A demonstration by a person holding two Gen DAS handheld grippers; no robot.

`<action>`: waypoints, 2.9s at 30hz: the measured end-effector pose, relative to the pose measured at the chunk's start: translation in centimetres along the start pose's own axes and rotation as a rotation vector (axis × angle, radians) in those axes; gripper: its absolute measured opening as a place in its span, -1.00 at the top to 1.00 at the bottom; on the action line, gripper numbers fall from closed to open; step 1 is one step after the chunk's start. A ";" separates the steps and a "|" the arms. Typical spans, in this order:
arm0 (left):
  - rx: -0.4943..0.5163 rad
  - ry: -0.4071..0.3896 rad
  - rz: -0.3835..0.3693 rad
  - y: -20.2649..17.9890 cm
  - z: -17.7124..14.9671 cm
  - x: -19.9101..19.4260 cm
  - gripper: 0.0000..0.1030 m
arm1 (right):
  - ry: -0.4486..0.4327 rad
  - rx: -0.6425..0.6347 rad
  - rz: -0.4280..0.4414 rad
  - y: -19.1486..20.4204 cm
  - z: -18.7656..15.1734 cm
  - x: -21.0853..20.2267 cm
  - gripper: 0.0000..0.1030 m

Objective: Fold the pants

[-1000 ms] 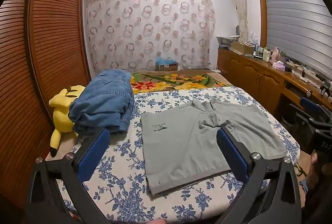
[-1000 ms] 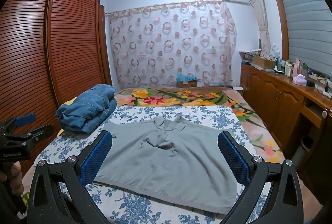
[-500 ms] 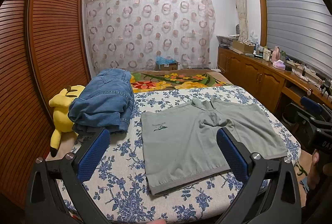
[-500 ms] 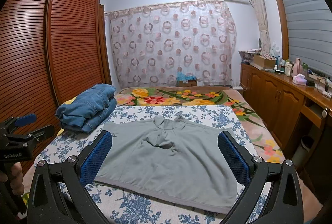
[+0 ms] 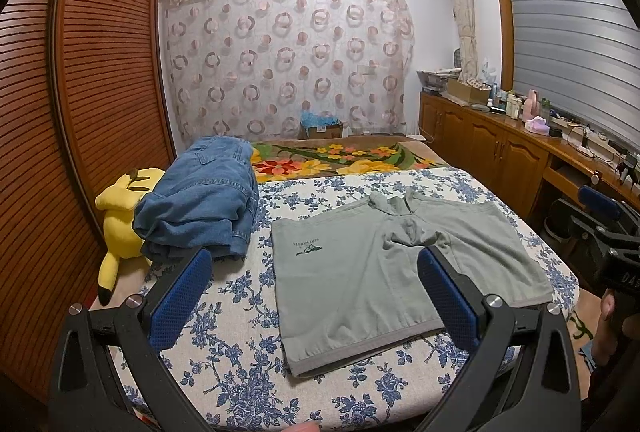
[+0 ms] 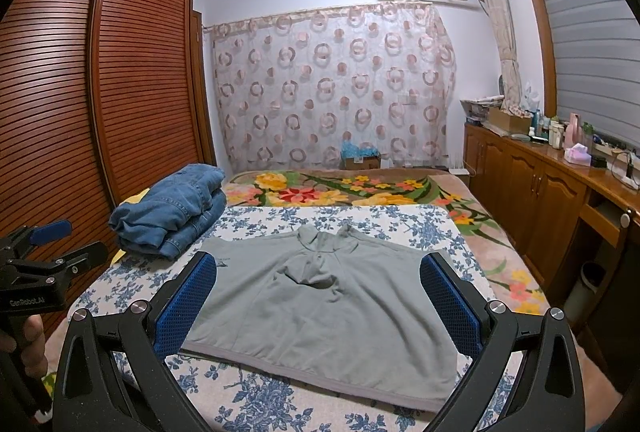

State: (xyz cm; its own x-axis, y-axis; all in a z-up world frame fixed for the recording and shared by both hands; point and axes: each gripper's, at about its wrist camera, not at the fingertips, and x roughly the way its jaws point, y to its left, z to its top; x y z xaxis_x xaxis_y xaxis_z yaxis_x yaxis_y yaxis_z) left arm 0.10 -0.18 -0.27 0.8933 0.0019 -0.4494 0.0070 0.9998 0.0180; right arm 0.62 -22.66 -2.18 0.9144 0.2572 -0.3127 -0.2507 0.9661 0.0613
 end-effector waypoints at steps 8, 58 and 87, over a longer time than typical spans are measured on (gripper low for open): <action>0.000 -0.003 0.000 0.0 -0.1 0.0 -0.99 | -0.001 0.003 -0.001 0.0 0.0 0.0 -0.98; 0.009 0.064 -0.022 -0.2 -0.7 1.4 -0.99 | 0.027 0.010 0.002 -0.3 -0.5 0.4 -0.98; 0.097 0.176 -0.096 -1.4 -2.3 7.7 -0.99 | 0.120 0.004 -0.056 -2.0 -0.5 2.4 -0.97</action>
State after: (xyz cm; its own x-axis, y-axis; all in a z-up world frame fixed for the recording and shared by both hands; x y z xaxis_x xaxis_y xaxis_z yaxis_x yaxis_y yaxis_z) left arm 5.96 -1.52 -5.77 0.7943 -0.0811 -0.6021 0.1389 0.9890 0.0500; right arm 3.14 -23.97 -3.47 0.8822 0.1983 -0.4271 -0.1989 0.9790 0.0438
